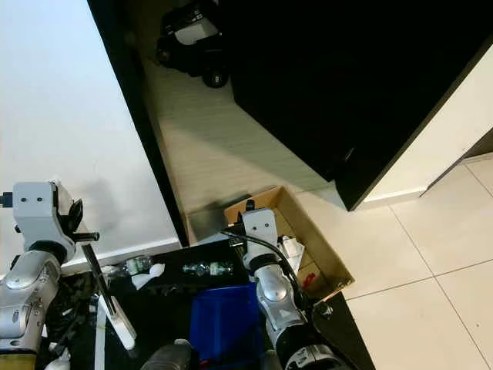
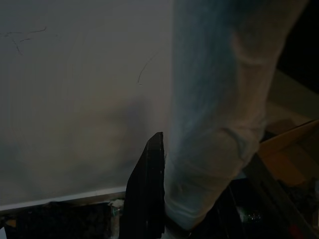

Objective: Sweep floor

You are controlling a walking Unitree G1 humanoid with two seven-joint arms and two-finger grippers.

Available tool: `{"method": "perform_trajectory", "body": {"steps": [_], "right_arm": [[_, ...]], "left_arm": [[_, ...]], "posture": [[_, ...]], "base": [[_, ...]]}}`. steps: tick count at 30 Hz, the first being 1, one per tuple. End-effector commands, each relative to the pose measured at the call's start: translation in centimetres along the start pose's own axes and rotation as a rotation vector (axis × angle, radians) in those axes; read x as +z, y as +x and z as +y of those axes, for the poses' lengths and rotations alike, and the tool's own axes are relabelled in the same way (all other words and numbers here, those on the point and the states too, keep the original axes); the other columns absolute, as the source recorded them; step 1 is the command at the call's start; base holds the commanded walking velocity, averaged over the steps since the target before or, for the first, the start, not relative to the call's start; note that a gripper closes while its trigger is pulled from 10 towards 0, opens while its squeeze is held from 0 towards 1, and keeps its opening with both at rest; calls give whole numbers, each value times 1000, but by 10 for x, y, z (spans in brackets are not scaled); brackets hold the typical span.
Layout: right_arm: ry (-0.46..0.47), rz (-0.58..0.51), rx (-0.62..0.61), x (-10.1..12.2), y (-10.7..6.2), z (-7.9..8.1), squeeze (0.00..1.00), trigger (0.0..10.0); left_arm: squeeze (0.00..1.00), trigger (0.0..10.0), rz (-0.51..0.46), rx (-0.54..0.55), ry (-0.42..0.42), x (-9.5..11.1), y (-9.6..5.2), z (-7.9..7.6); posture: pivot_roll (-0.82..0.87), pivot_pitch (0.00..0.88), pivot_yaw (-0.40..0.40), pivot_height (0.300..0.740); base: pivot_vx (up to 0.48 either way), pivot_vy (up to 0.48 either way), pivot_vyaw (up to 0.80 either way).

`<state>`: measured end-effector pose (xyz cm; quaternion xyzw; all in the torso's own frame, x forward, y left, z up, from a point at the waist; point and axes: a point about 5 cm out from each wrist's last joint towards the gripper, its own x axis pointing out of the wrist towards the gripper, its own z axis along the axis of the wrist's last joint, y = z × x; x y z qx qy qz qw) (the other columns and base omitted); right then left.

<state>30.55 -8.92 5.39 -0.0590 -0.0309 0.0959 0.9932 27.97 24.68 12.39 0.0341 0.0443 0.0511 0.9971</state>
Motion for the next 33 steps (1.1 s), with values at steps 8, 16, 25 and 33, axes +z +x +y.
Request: {"method": "perform_trajectory", "body": {"steps": [8,16,25,33], "right_arm": [[100,21,-45,1,3,-9,0,10000],[165,-86,-102,25,14,-24,0,10000],[122,-198,-68,52,22,-30,0,10000],[142,-196,-51,55,22,-29,0,10000]], "left_arm": [[0,10000,18,5,9,-6,-7,2],[0,10000,12,-18,-4,-9,-8,-3],[0,10000,4,-88,-15,-5,-3,-9],[0,10000,-13,-123,-57,-3,-4,-21]], "posture": [[260,191,9,740],[237,167,0,740],[226,165,-3,740],[220,170,-6,740]], "base": [[0,0,0],[0,0,0],[0,0,0],[0,0,0]]}}
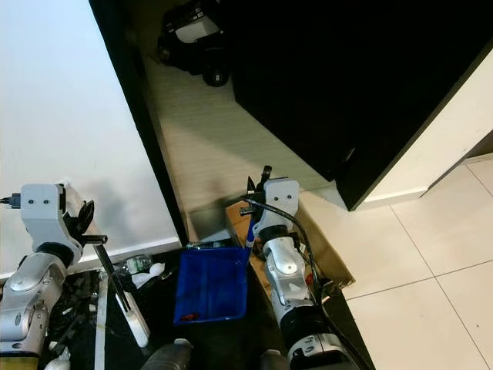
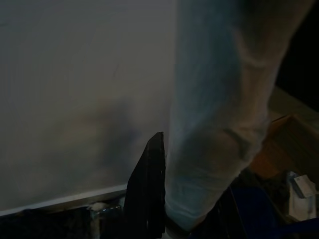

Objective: Sweep floor

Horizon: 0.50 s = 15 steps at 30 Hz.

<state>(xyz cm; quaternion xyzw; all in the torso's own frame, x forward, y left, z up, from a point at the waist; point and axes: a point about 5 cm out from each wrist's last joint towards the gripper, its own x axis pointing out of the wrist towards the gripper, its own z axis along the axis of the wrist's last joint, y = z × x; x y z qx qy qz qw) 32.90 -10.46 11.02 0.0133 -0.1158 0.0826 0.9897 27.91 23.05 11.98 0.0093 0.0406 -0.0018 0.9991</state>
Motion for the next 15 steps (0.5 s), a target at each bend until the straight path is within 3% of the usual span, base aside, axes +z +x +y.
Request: {"method": "perform_trajectory", "body": {"steps": [1,10,15], "right_arm": [[24,-11,-9,4,-1,-1,0,10000],[41,-4,-7,6,-1,-2,0,10000],[56,-26,0,14,2,0,0,10000]], "left_arm": [[0,10000,-6,-19,-15,0,-1,-6],[0,10000,-19,-23,-1,4,1,-5],[0,10000,-44,-43,3,9,3,-13]], "posture": [[219,171,-6,740],[223,174,-7,740],[222,169,-4,740]], "base": [[0,0,0],[0,0,0],[0,0,0]]}}
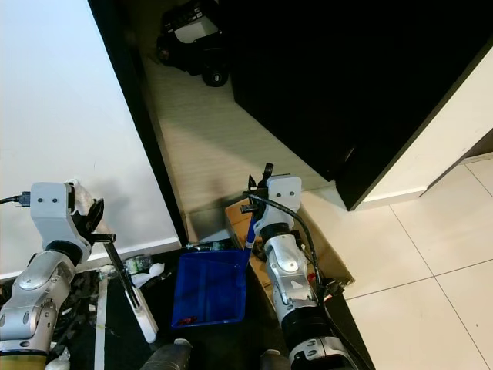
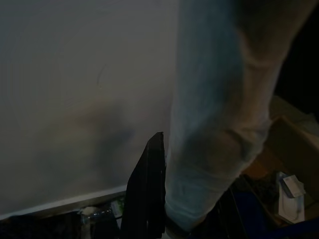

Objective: Sweep floor

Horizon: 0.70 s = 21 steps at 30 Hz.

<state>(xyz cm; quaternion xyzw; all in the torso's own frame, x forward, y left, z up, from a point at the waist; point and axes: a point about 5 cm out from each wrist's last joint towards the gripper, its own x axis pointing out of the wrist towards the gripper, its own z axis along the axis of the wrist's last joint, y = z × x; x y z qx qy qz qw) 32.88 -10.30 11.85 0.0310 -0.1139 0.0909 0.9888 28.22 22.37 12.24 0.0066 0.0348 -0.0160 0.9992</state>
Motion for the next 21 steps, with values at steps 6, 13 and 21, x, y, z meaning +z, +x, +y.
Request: {"method": "perform_trajectory", "body": {"steps": [6,13,21], "right_arm": [[8,-98,-8,24,6,-2,0,10000],[15,-92,-18,24,4,-4,0,10000],[33,-72,-29,23,3,-6,0,10000]], "left_arm": [[0,10000,-53,-18,-8,17,0,-18],[0,10000,-60,-36,33,19,0,-13],[0,10000,-55,-26,53,20,1,-11]], "posture": [[210,152,8,740],[208,146,12,740],[210,147,10,740]], "base": [[0,0,0],[0,0,0],[0,0,0]]}}
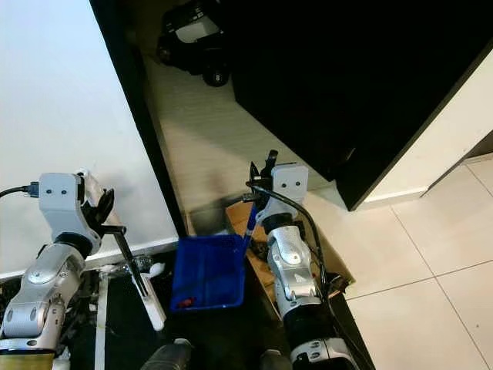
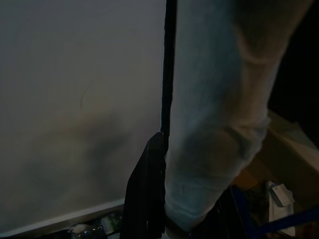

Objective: Sweep floor

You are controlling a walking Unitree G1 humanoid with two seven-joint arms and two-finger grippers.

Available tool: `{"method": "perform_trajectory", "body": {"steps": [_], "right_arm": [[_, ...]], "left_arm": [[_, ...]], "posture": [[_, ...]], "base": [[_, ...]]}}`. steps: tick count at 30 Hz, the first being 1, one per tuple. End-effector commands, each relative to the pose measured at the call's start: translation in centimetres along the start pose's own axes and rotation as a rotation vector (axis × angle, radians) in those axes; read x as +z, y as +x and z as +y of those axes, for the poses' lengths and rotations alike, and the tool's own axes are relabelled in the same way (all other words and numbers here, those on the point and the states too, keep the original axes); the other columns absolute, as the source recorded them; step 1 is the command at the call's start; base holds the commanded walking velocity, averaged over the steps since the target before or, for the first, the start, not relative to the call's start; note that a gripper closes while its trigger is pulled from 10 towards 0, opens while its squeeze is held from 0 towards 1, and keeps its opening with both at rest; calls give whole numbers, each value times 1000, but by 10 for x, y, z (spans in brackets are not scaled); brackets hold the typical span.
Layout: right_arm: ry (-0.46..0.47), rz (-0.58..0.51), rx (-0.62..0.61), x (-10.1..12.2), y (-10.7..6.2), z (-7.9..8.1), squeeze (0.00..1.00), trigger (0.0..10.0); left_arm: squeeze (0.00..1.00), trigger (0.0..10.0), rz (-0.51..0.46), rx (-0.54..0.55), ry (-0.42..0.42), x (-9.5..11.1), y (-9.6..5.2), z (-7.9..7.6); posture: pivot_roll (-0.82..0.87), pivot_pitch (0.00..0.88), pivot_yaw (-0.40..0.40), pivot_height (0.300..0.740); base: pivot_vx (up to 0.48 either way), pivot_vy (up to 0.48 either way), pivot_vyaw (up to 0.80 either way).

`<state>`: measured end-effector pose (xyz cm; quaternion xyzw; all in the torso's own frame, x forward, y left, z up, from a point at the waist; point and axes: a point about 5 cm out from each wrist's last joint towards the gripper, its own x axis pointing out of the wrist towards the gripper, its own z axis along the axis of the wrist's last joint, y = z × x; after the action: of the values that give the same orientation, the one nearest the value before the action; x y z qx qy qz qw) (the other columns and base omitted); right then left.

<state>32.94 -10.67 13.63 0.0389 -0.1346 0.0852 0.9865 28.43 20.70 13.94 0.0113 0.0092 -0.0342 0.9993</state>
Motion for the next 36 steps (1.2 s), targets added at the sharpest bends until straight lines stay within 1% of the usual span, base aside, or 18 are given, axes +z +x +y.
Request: {"method": "perform_trajectory", "body": {"steps": [1,9,14,36], "right_arm": [[22,-29,-18,6,0,-3,0,10000],[21,-28,-16,7,0,-3,0,10000],[23,-20,-22,6,-1,-3,0,10000],[25,-13,-20,5,-2,-2,0,10000]], "left_arm": [[0,10000,-3,9,43,3,0,5],[0,10000,-3,12,40,4,2,7],[0,10000,2,22,41,4,3,11],[0,10000,1,25,42,5,4,13]], "posture": [[210,147,10,740],[210,146,11,740],[211,150,16,740],[212,146,18,740]], "base": [[0,0,0],[0,0,0],[0,324,0],[0,339,0]]}}
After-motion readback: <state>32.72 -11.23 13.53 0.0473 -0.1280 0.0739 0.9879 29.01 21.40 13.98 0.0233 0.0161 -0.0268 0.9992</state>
